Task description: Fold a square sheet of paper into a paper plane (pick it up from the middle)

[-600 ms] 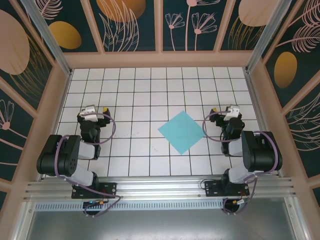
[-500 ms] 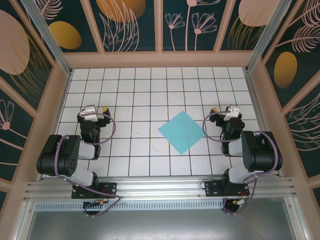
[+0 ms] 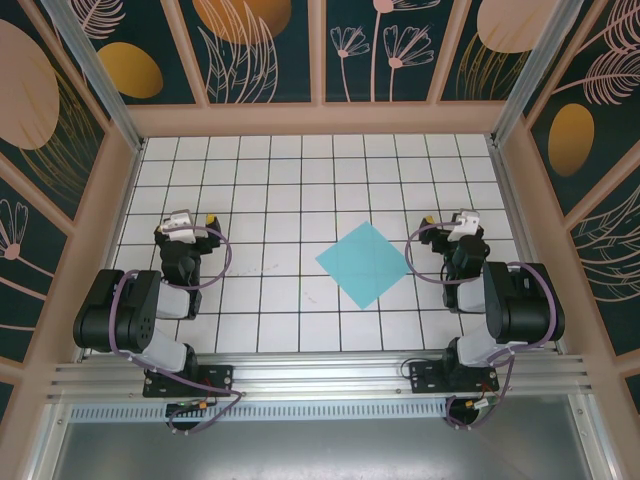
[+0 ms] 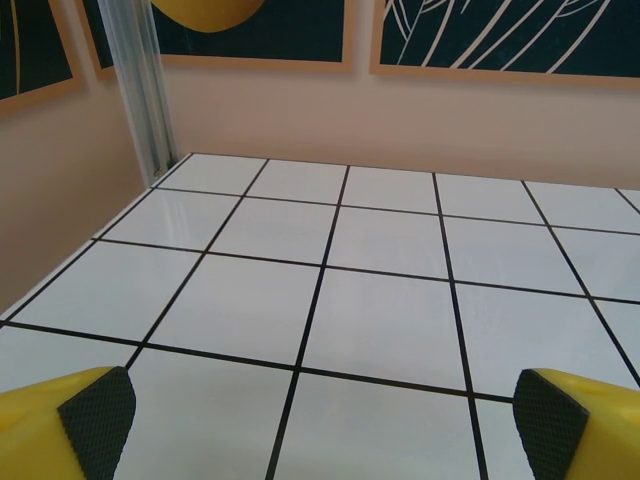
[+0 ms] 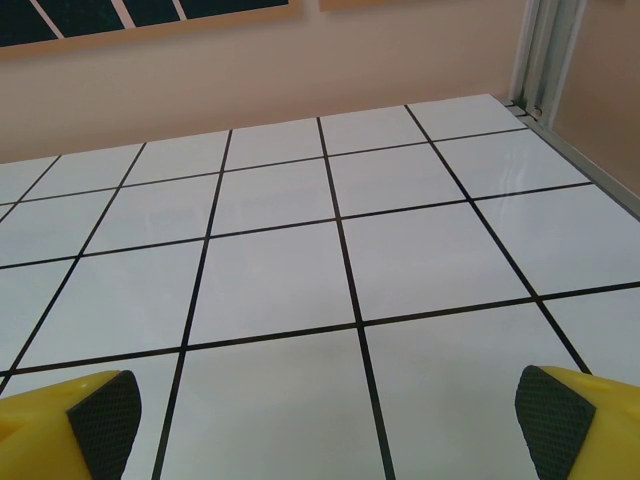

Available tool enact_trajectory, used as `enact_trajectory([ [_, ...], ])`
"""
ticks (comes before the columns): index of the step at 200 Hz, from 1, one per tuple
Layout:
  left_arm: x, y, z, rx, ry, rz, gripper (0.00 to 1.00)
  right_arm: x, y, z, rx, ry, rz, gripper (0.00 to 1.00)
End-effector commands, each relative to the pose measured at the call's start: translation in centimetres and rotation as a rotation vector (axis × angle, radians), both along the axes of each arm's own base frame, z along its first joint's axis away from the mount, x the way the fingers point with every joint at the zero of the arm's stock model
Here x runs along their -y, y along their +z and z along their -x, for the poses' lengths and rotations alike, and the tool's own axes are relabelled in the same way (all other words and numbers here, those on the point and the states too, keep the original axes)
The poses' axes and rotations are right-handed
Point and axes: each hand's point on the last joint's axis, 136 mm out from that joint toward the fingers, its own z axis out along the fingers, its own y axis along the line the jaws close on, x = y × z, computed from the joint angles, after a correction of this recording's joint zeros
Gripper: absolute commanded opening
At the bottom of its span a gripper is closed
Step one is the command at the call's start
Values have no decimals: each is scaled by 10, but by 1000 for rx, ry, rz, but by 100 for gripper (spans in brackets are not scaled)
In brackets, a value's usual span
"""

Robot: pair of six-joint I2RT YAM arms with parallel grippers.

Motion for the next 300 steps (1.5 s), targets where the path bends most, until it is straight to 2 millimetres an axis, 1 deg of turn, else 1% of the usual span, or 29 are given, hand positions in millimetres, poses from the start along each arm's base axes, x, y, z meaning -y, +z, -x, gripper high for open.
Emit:
enact_trajectory([
  [1,3,21,8,93,-25,-12,99,-1,15,-6,56,11,-14,99],
  [13,2,23,13,111,-20,-10,99,-1,14,-6,55,11,-14,99],
  [42,3,23,12,107,-24,-12,99,-3,15,-7,54,21,-9,99],
  [57,1,30,16,127,-11,-6,99,-9,18,-11,35,50,5,99],
  [72,-2,37,19,128,7,3,99,-4,23,-16,6,9,5,99],
  [80,-5,40,20,118,21,13,99,-3,23,-22,-47,-9,-10,99],
  [89,-6,42,19,101,31,38,99,-2,17,-28,-145,-33,-54,99],
  [97,-5,45,21,94,28,60,99,0,16,-34,-224,-61,-99,99],
  [114,-8,49,26,80,50,127,99,-4,14,-39,-375,-121,-266,99],
  [118,-5,49,25,64,34,128,99,-10,13,-40,-418,-102,-313,99],
  [125,-5,51,26,39,35,142,99,-36,14,-41,-486,31,-391,99],
  [133,-7,55,27,20,59,184,99,-59,14,-40,-547,131,-468,99],
  [135,-8,59,27,27,61,195,99,-64,14,-40,-561,147,-486,99],
  [143,-8,63,30,20,67,224,99,-83,12,-37,-605,209,-549,99],
  [153,-6,71,35,38,60,278,99,-106,11,-33,-642,284,-580,99],
  [168,-11,73,44,43,110,405,99,-129,4,-31,-675,303,-563,99],
  [176,-15,69,50,35,146,485,99,-138,-2,-29,-695,302,-555,99],
  [183,-13,67,53,21,150,533,99,-145,-7,-27,-722,304,-556,99],
  [188,-9,66,53,6,127,551,99,-148,-11,-26,-737,295,-555,97],
  [197,4,65,52,-24,62,584,99,-150,-18,-23,-754,258,-545,97],
  [206,20,64,50,-63,-18,626,99,-156,-22,-20,-760,264,-533,97],
  [216,35,58,48,-102,-86,679,98,-161,-28,-17,-783,263,-523,96],
  [228,50,49,47,-161,-149,724,98,-171,-35,-14,-819,278,-508,94],
  [236,54,43,46,-192,-164,736,99,-177,-39,-14,-838,278,-495,90],
  [250,58,31,46,-246,-163,747,99,-182,-43,-11,-841,250,-449,90],
  [260,62,27,45,-272,-186,743,99,-185,-43,-9,-845,236,-431,90],
  [276,70,25,45,-316,-220,733,99,-196,-44,-2,-862,270,-410,88],
  [284,73,24,45,-334,-235,728,98,-200,-45,3,-869,278,-381,86],
  [300,78,20,47,-366,-260,733,98,-202,-47,16,-891,281,-314,86],
])
